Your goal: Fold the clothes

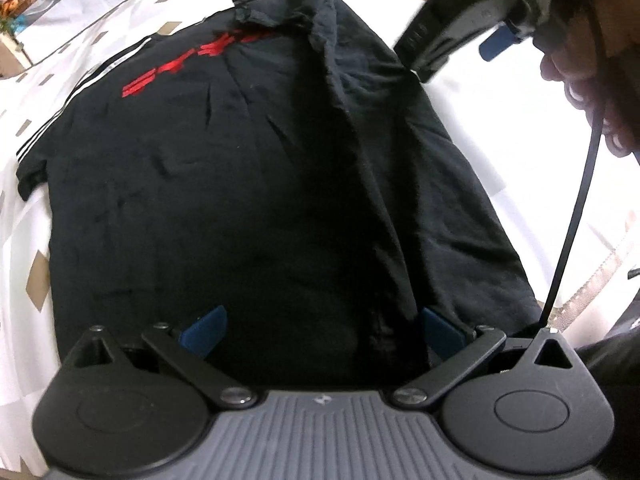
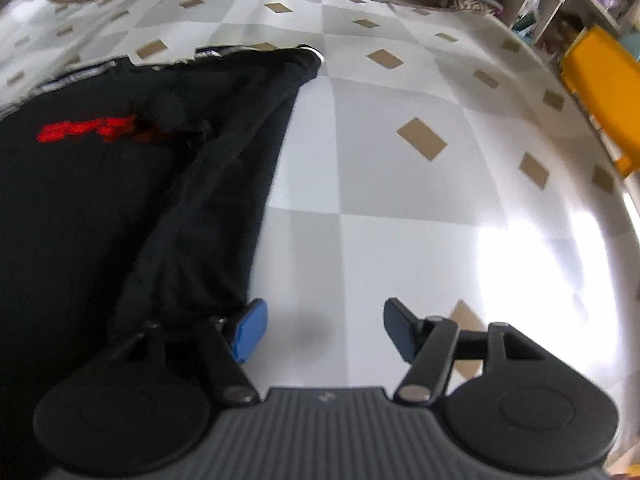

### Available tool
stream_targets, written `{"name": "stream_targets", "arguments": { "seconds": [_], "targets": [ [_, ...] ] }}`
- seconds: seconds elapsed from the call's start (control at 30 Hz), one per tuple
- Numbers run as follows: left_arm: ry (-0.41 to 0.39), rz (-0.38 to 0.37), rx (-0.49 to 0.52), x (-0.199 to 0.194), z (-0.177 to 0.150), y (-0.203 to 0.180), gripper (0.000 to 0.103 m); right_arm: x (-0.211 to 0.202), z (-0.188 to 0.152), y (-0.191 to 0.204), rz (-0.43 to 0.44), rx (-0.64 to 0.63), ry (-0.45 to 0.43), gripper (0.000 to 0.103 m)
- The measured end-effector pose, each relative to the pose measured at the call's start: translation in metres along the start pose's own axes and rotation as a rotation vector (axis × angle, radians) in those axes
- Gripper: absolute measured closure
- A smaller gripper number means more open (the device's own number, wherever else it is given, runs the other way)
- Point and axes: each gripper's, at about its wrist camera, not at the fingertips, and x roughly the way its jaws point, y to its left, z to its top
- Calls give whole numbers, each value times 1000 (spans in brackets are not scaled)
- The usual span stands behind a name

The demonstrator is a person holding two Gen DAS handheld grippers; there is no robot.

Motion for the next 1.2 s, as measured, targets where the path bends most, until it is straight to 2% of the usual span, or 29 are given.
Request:
{"name": "stream_targets", "arguments": {
  "seconds": [0.07, 0.17, 0.23, 0.3, 0.4, 0.57, 0.7, 0.77, 0.83, 0.97, 1.07, 1.2],
  "targets": [
    [-4, -7, 12, -4, 2, 0, 0, -5, 2, 2, 36, -5, -14, 41],
    [-38, -17, -44, -14, 5, 13, 0, -10, 3, 9, 85, -23, -19, 41],
    [-46, -21, -83, -17, 7, 23, 0, -11, 1, 12, 130, -30, 8, 40],
    [-37, 22, -80, -12, 6, 26, 0, -10, -1, 15, 187, -33, 51, 40],
    [-2, 68, -56, -2, 5, 27, 0, -7, -10, 21, 172, -85, 91, 40],
    [-3, 79, -41, -4, -3, 28, 0, -11, -22, 23, 155, -130, 138, 38],
    [18, 73, -86, -4, -9, 37, 0, -19, -34, 20, 74, -106, 156, 35],
    [13, 105, -86, -7, -11, 39, 0, -24, -40, 22, 36, -106, 152, 35],
    [4, 145, -67, -10, -14, 40, 0, -37, -45, 24, 50, -92, 122, 36],
    [-1, 186, -60, -16, -20, 44, 0, -60, -67, 30, 98, -45, 65, 36],
    [0, 199, -108, -21, -28, 52, 0, -77, -84, 35, 133, -13, 25, 37],
    [-51, 221, -136, -37, -33, 60, 0, -91, -109, 43, 207, -10, 1, 43]
  ]
}}
